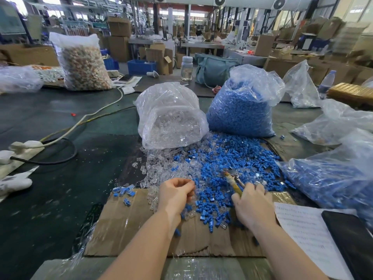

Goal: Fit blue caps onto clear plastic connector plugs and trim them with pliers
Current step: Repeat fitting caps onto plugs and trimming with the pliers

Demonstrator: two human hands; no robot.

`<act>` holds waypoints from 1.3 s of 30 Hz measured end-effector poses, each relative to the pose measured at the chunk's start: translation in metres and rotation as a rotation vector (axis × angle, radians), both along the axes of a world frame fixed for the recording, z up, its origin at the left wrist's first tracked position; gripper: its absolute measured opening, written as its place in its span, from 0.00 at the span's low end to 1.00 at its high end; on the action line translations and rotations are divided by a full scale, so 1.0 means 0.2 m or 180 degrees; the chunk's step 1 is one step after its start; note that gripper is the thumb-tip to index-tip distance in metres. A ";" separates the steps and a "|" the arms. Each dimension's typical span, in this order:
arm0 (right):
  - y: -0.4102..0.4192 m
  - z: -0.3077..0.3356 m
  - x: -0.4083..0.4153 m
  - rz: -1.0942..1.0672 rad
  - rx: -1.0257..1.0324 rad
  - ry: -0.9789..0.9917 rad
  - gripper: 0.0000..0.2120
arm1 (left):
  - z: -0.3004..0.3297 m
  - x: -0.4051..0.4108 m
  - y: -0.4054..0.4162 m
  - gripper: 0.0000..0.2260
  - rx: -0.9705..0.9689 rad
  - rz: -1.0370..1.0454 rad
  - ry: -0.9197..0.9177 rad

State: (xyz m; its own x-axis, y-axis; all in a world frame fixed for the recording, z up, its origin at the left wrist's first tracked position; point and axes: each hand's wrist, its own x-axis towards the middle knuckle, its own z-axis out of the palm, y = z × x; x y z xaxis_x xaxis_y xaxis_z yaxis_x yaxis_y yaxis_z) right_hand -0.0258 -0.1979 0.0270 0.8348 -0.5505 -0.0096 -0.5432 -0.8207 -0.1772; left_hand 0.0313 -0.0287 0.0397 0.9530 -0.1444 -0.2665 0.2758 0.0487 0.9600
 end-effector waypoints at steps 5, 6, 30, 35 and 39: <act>0.10 0.16 0.01 0.0503 0.2364 -0.0258 0.10 | 0.04 0.06 0.01 0.01 -0.0301 0.0150 0.0179; 0.12 0.19 0.00 0.0491 0.2755 -0.0165 0.10 | 0.05 0.07 0.01 0.01 -0.0353 0.0180 0.0212; 0.21 0.32 -0.03 0.0946 0.3271 0.0401 0.09 | 0.11 0.18 0.04 0.01 -0.0177 0.0704 0.0157; 0.22 0.31 -0.01 0.0905 0.3078 0.0522 0.13 | 0.12 0.18 0.04 0.02 -0.0031 0.0728 0.0054; 0.23 0.32 -0.02 0.0915 0.3171 0.0492 0.16 | 0.10 0.19 0.04 0.04 0.0134 0.0795 -0.0115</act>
